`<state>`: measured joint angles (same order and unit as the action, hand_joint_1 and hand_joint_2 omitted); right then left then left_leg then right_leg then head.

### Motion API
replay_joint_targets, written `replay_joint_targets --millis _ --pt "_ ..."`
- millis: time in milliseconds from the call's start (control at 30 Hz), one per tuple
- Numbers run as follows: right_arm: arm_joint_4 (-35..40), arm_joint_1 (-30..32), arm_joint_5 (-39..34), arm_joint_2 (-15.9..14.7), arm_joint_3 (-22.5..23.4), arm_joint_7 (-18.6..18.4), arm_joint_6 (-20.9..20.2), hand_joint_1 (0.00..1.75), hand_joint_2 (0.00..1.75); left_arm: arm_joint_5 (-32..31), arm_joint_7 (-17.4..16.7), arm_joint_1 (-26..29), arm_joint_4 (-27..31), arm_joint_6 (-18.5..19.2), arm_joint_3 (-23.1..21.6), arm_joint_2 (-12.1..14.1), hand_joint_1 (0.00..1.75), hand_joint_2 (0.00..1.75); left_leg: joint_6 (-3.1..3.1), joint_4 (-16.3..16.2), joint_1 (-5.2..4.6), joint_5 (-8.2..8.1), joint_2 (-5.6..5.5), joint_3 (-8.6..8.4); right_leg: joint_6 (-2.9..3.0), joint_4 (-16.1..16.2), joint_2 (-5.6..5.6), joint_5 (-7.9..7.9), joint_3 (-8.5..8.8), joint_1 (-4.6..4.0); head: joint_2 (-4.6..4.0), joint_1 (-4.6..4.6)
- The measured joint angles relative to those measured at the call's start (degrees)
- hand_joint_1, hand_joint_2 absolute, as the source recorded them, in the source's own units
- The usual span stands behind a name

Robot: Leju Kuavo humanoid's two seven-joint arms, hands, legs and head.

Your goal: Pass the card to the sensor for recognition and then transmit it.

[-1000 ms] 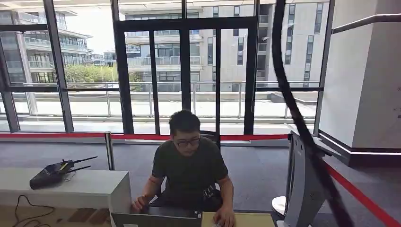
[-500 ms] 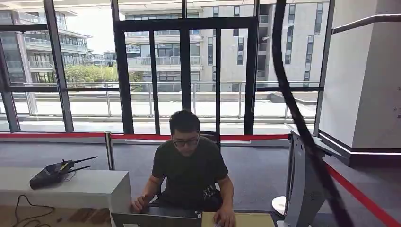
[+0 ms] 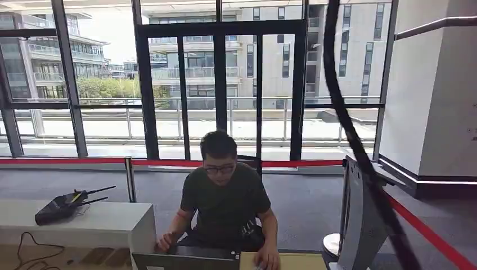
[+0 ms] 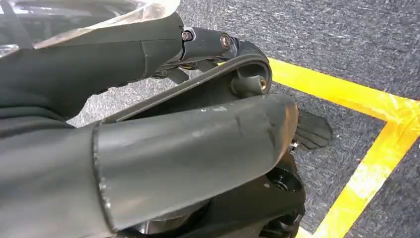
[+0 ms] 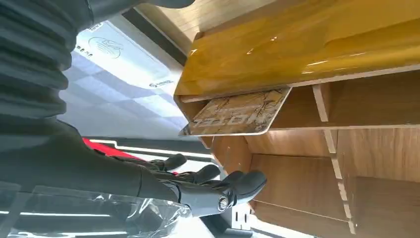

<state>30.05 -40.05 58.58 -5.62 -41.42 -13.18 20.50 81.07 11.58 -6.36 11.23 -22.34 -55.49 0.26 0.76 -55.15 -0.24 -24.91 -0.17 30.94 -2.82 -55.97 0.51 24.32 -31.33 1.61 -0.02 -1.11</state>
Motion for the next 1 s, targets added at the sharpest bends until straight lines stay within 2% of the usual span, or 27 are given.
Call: replay_joint_targets --millis 67,100,1000 --pt "-0.1 0.0 0.1 0.0 0.0 0.0 0.0 0.0 1.75 0.1 0.1 0.0 0.0 0.0 0.0 0.0 0.0 0.0 0.0 0.0 0.0 0.0 0.0 0.0 0.0 0.0 0.0 0.0 0.0 0.0 0.0 -0.02" --pt "-0.1 0.0 0.3 0.0 0.0 -0.1 0.1 1.75 1.75 0.3 0.2 0.0 0.0 -0.1 0.0 0.0 0.0 0.0 0.0 0.0 0.0 0.0 0.0 0.0 0.0 0.0 0.0 0.0 0.0 0.0 0.0 -0.02" --pt "-0.3 -0.9 1.6 -0.2 0.9 -0.7 -0.2 1.75 1.75 0.0 0.3 0.0 0.0 0.1 0.2 0.3 0.0 0.0 0.0 0.0 0.0 0.0 0.0 -0.02 0.0 0.0 0.0 0.0 0.0 0.0 0.0 -0.02"
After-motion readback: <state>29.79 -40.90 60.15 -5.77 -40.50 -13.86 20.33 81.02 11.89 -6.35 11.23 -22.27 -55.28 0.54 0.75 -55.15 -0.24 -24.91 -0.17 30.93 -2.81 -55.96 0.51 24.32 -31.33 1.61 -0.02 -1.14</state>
